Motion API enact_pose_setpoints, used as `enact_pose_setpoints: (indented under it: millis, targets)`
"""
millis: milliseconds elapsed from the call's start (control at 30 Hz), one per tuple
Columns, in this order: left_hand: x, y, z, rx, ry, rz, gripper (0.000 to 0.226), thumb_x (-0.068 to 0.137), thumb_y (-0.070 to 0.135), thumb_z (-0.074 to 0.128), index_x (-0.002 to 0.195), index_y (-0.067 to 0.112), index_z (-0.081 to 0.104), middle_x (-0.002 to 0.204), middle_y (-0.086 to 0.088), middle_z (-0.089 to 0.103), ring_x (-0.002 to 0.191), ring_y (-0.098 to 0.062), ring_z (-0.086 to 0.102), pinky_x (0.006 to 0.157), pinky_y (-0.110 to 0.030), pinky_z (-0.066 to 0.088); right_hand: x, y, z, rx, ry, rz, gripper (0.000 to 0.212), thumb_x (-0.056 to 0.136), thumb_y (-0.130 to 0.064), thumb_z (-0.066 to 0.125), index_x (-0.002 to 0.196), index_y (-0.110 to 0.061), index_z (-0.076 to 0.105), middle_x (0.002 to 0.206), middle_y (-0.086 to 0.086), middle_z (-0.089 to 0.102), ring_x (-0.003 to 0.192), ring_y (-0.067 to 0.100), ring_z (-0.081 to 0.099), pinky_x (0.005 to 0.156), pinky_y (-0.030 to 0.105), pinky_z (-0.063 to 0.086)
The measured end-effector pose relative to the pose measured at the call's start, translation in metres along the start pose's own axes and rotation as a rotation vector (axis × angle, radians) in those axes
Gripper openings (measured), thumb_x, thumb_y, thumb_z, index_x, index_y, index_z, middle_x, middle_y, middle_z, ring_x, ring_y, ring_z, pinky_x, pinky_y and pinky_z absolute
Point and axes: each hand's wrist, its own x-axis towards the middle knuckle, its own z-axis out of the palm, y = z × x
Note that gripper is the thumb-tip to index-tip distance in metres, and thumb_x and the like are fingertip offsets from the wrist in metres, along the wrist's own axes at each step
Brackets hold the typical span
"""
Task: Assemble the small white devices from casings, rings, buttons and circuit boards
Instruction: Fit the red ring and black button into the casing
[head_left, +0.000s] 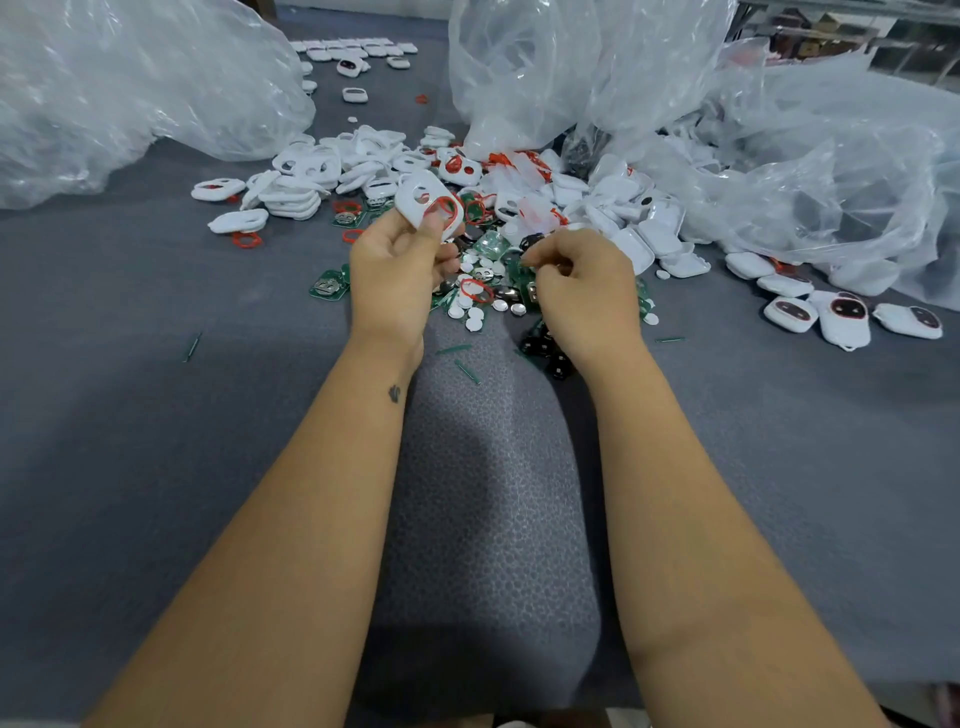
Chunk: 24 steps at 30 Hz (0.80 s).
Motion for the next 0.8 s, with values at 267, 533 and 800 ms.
enact_pose_setpoints:
  millis: [267,533,800]
  targets:
    - [0.000,0.000,0.002,0.061,0.044,0.064,0.011,0.097,0.009,0.056,0.102,0.011,0.066,0.081,0.001,0.068,0.062,-0.002,0.056,0.065,-0.019,0.053,-0.003,-0.002,0.003,-0.422,-0.145,-0.253,0.033,0.082,-0.010,0.056,0.112,-0.016,0.070,0.107,0.005,0.061,0.108,0.028,0.047,0.095,0.035,0.037]
    - [0.005,0.004,-0.004,0.010,0.435,0.238,0.009,0.099,0.007,0.050,0.101,0.004,0.058,0.073,0.002,0.061,0.058,-0.004,0.055,0.064,-0.023,0.051,-0.009,-0.009,0.019,-0.462,-0.266,-0.403,0.042,0.097,-0.028,0.049,0.139,-0.025,0.051,0.139,-0.006,0.052,0.130,0.020,0.039,0.105,0.033,0.024]
    - [0.007,0.001,-0.003,0.032,0.433,0.186,0.013,0.099,0.008,0.050,0.104,0.001,0.060,0.071,0.004,0.060,0.060,-0.005,0.054,0.062,-0.021,0.051,-0.006,-0.008,0.025,-0.470,-0.307,-0.395,0.028,0.095,-0.033,0.055,0.120,-0.028,0.066,0.110,-0.008,0.067,0.118,0.016,0.048,0.101,0.030,0.022]
